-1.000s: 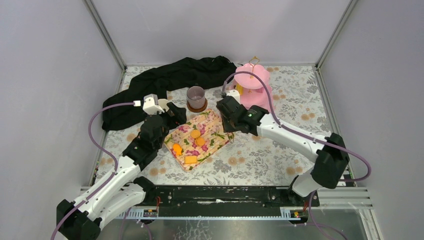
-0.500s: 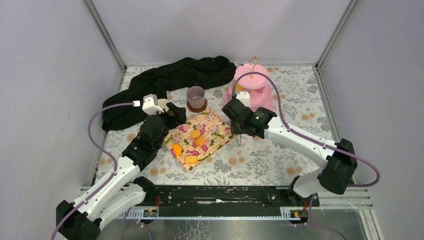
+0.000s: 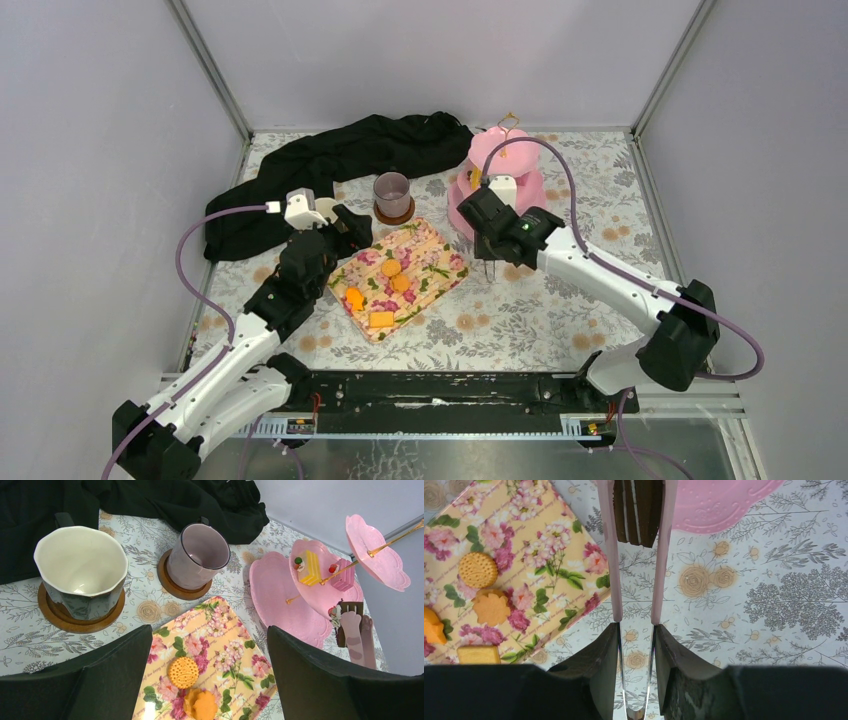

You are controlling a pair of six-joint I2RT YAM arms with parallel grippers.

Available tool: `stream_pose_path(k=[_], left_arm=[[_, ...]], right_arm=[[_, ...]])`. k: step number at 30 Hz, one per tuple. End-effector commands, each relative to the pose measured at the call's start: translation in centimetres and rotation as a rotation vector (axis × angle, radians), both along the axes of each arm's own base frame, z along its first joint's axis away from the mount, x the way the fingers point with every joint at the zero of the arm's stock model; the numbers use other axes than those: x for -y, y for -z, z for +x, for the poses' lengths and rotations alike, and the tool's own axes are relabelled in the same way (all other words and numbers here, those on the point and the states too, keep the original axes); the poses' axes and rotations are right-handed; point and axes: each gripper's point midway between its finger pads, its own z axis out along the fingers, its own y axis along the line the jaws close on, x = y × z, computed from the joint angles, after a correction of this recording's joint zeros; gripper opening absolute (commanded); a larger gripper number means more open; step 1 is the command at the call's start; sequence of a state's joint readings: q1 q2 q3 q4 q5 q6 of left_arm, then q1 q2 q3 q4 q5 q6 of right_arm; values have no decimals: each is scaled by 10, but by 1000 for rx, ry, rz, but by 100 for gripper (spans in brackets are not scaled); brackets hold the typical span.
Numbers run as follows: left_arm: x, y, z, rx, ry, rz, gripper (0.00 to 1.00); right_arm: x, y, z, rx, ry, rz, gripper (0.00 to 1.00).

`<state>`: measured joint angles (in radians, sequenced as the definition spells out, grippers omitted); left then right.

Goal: Serve the afternoon tea

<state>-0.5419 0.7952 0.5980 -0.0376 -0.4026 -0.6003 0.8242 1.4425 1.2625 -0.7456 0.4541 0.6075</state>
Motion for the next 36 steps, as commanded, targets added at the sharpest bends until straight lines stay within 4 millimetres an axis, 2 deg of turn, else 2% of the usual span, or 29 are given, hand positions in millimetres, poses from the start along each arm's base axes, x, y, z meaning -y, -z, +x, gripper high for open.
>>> stream_pose_path(k=[1, 17, 36], left_arm=[[2, -17, 4, 64, 2, -48, 92], [4, -16, 4, 60, 8, -47, 92], [6, -14, 6, 55, 15, -45, 92]], right_arm=[[9, -16, 14, 49, 34, 6, 12], [24, -10, 45, 16, 60, 14, 12], [26, -4, 72, 6, 79, 43, 12]])
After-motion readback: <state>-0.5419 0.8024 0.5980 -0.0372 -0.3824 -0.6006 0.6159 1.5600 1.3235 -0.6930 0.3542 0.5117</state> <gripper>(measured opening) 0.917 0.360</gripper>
